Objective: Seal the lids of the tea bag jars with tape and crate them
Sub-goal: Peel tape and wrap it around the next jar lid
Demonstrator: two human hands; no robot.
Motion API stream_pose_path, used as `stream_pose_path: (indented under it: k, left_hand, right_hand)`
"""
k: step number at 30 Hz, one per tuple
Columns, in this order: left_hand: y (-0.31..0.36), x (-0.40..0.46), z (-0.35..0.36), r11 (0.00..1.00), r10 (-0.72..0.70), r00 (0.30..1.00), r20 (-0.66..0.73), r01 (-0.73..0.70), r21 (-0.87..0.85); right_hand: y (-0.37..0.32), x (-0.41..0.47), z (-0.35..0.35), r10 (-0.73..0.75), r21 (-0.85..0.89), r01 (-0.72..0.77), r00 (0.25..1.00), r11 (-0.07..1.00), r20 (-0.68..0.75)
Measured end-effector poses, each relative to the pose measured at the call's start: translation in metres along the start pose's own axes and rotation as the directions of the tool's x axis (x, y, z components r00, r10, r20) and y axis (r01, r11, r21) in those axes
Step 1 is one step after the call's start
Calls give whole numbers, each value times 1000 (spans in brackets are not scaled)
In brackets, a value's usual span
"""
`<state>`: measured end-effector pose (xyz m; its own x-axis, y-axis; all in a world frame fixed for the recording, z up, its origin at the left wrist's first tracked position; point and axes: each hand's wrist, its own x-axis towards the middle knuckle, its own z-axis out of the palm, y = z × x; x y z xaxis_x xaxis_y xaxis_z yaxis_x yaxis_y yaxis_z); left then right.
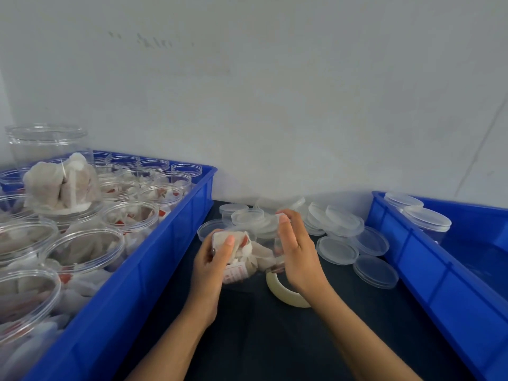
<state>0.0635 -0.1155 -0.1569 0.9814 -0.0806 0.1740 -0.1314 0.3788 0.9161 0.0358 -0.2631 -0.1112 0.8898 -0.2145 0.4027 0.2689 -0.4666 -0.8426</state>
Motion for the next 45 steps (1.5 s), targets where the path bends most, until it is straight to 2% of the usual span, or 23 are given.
stream_pose_path:
  k: [3,6,9,13,17,19,21,22,23,24,26,27,29,33,35,38,42,43,45]
  left_hand:
    - [1,0,-1,984,100,991,87,-112,140]
    - [2,-2,-1,854,200,945,261,-298,427]
    - [-3,-7,5,746,177,923,340,-352,566]
    - [-5,-10,6,704,183,942,280,-325,632]
    - [-3,-12,7,644,307,913,269,-408,647]
    - [-6,-11,7,620,368,905,216,-411,668]
    - [-9,-9,5,682,370,921,126,-361,637]
    - [-11,-7,4,729,356,931,78,-329,600]
    - [-13,-6,3,764,347,937,43,-309,566]
    - [-16,-5,2,784,348,937,22,-304,542]
    - [-19,-1,1,804,350,937,-1,-300,513]
    - [-21,0,1,817,335,942,-7,-287,500]
    - [-25,2,1,835,291,957,-2,-254,488]
    - [-31,2,-1,851,196,980,37,-189,489]
    - [-30,2,-3,859,153,986,60,-163,486]
    - [-28,4,-4,855,105,989,108,-145,497]
    - [-28,0,1,853,68,982,175,-148,501]
    - [-27,-4,4,844,96,984,151,-161,511]
    - [-21,-11,11,760,277,959,69,-262,595]
  right_hand:
    - [-8,8,-12,-3,2,3,1000,1000,-24]
    - [-15,12,-23,-57,-115,53,998,992,-35]
    - [-18,6,-18,-48,-177,48,999,983,6]
    - [-23,-2,-6,-45,-193,51,998,980,34]
    - [-31,-7,2,-73,-218,74,997,973,10]
    - [-32,-8,-3,-89,-73,96,991,993,100]
    - [-25,-9,-15,-20,107,-2,978,994,205]
    - [-17,-11,-21,28,113,-56,972,992,234]
    - [-7,-14,-28,78,21,-85,966,996,247]
    - [6,-20,-34,124,-167,-83,958,982,257]
    - [33,-35,-44,183,-508,-8,938,861,296]
    - [43,-41,-47,184,-593,45,929,804,320]
    - [57,-49,-48,109,-656,154,933,739,342]
    - [59,-50,-46,-38,-716,249,954,653,297]
    - [56,-51,-43,-53,-695,224,964,683,259]
    - [52,-53,-46,28,-526,43,992,849,125]
    - [48,-52,-50,120,-406,-109,993,907,2]
    - [47,-52,-50,143,-359,-139,990,923,-16]
    - [46,-52,-51,178,-283,-178,984,942,-25]
